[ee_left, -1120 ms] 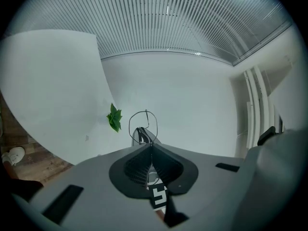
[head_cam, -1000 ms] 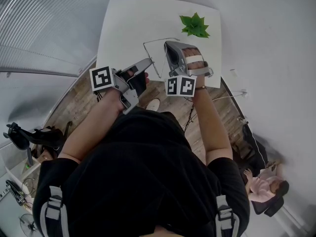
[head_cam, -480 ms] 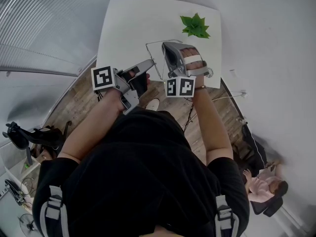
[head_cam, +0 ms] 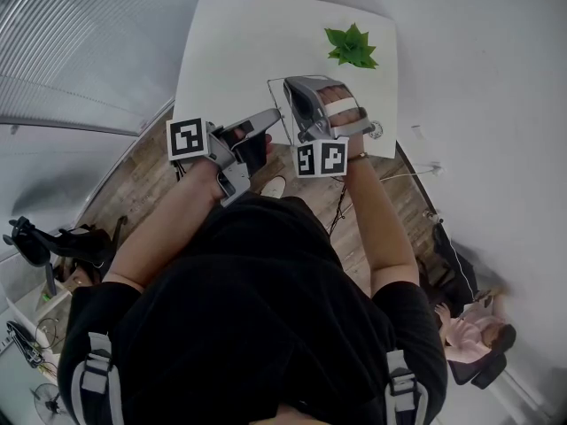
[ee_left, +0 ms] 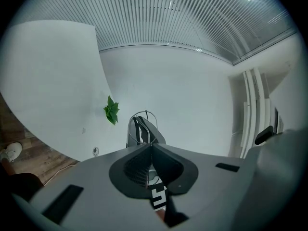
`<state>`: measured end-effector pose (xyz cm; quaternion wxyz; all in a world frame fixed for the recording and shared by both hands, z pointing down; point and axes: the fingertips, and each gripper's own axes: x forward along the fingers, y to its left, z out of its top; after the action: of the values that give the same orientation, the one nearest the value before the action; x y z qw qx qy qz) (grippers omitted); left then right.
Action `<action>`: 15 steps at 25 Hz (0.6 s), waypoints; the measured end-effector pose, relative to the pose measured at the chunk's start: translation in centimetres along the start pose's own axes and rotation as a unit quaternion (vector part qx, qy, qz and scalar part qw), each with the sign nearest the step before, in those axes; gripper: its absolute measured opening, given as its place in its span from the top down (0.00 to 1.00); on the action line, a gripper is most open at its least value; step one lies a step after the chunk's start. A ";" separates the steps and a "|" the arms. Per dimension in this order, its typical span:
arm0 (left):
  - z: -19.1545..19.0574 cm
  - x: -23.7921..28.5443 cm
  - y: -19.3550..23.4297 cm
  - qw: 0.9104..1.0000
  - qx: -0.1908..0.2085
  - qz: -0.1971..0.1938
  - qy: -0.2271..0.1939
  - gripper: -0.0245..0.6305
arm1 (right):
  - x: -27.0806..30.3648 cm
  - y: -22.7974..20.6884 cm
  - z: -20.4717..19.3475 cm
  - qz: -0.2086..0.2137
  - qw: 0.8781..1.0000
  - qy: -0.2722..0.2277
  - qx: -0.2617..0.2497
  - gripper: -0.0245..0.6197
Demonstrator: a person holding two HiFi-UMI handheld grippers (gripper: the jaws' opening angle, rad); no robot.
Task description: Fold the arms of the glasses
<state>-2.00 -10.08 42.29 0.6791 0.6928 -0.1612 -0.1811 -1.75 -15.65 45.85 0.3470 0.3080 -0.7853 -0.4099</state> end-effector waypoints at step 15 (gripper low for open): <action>-0.7 0.3 0.2 1.000 -0.004 -0.012 0.017 0.94 | 0.1 1.3 1.5 0.017 0.999 -0.038 -0.022 0.90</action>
<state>-1.37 -9.59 42.51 0.6823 0.6949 -0.1411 -0.1780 -3.25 -14.44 46.30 0.3303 0.2711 -0.7939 -0.4325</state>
